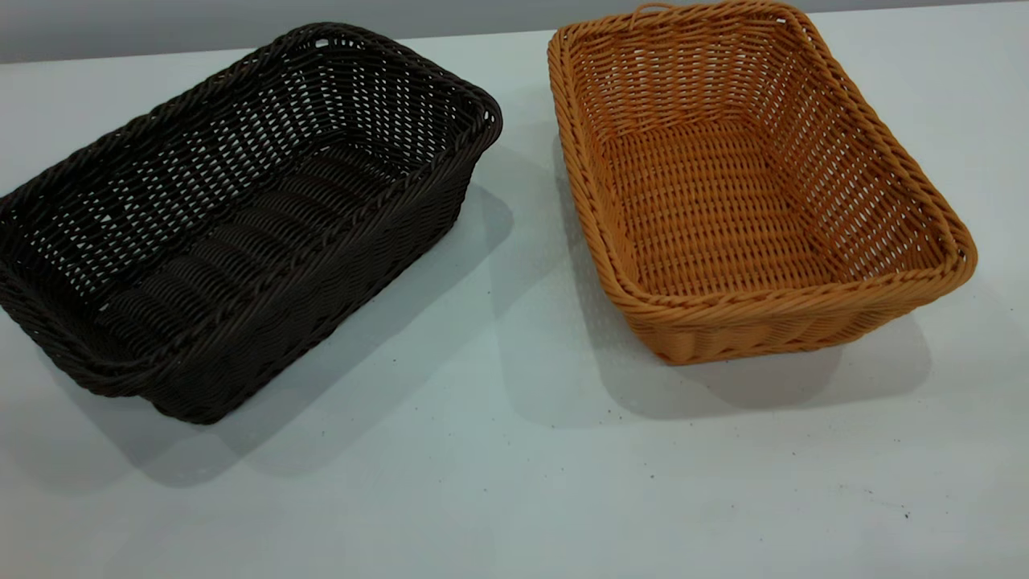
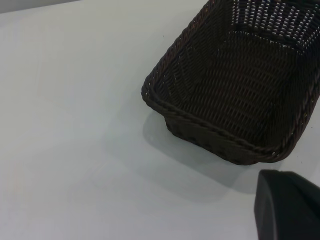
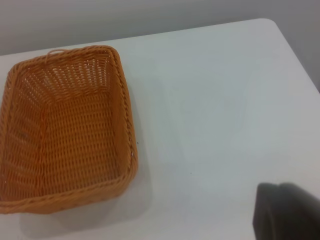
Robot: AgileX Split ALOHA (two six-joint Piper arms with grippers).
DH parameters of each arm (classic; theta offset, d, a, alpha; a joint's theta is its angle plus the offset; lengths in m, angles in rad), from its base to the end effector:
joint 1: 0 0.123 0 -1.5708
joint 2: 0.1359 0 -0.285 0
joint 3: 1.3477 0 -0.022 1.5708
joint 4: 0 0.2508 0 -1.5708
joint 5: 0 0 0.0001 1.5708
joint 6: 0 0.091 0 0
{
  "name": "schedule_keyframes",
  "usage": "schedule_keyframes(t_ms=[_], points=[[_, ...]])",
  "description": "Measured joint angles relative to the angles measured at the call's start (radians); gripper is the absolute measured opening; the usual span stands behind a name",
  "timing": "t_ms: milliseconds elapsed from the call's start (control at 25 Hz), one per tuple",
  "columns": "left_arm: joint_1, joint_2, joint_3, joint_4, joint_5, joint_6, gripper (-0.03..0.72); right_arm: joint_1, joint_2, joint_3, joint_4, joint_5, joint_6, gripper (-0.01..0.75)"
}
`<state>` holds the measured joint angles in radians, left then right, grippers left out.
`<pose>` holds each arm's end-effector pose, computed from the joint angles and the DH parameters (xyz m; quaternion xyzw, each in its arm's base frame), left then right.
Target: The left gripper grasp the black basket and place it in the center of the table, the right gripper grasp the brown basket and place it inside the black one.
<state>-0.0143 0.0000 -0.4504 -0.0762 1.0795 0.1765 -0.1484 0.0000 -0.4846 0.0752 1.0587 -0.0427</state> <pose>-0.0005 -0.0061 0.2621 0.0837 0.8659 0.0019 0.4932 -0.0022 0.0064 0.2734 0.0441 0.8550 -0.0118 0.5167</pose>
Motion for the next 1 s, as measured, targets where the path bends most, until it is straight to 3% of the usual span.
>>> schedule_keyframes(t_ms=[1000], points=[[0.0, 0.0, -0.009, -0.015, 0.0, 0.007, -0.001, 0.0, 0.0, -0.001, 0.05, -0.01, 0.023, 0.002]])
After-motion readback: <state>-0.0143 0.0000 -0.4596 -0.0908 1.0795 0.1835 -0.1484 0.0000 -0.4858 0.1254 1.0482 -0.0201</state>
